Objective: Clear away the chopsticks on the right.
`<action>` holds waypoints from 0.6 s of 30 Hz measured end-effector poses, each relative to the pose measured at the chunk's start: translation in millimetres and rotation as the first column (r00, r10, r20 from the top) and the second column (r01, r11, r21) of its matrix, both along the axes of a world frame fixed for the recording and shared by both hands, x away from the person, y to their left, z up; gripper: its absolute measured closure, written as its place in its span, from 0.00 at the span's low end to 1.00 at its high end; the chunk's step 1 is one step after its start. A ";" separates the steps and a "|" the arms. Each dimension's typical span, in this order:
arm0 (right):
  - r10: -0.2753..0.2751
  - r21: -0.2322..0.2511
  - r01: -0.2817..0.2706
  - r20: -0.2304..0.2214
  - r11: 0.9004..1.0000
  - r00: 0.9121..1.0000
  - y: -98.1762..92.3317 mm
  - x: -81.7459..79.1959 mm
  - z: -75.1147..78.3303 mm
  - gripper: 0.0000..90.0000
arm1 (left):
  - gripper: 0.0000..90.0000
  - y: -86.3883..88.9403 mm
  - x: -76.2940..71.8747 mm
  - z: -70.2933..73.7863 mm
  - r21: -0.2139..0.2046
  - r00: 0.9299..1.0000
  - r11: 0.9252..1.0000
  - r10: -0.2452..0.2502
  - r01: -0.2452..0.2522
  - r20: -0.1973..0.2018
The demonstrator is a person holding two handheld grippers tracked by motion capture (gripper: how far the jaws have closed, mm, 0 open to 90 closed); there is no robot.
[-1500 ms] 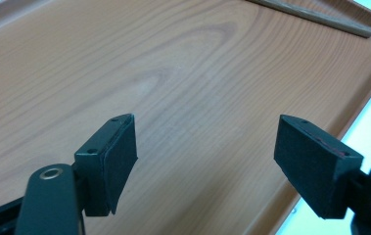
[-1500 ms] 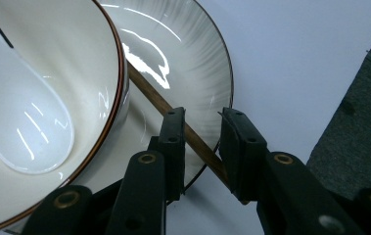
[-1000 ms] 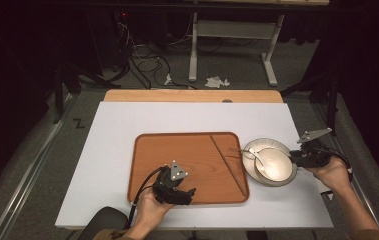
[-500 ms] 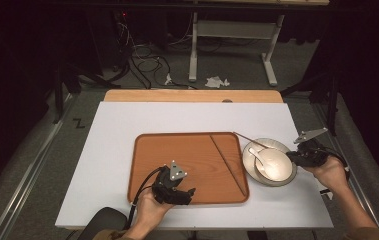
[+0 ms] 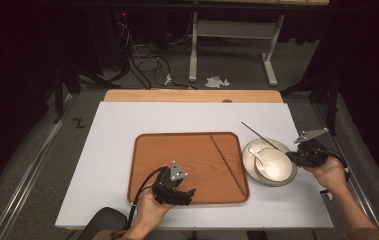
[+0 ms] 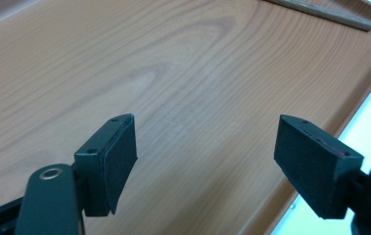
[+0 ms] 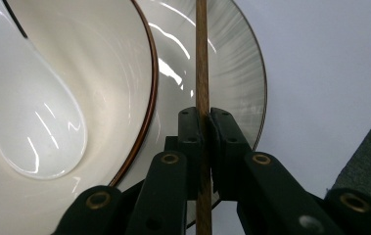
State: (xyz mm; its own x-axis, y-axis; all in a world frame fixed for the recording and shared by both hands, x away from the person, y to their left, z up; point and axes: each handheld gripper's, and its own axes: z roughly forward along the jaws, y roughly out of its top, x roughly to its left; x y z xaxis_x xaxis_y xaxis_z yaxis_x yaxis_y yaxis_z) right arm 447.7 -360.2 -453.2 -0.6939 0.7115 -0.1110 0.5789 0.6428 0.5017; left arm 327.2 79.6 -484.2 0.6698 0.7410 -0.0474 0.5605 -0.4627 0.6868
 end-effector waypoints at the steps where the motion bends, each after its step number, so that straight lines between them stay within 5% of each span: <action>1: -0.015 0.020 0.015 0.005 1.000 1.000 0.0 -1.0 1.9 0.95 | 0.27 0.7 0.6 0.4 -0.008 1.000 1.000 0.004 -0.004 -0.001; 10: -0.044 0.077 0.038 0.071 0.996 0.997 1.3 -11.5 28.2 0.95 | 0.27 1.0 0.1 0.8 -0.009 1.000 1.000 0.001 -0.001 -0.002; 18: -0.068 0.125 0.051 0.135 0.991 0.988 19.4 -40.9 59.1 0.95 | 0.27 2.5 -0.5 2.2 -0.021 1.000 1.000 0.007 -0.007 -0.002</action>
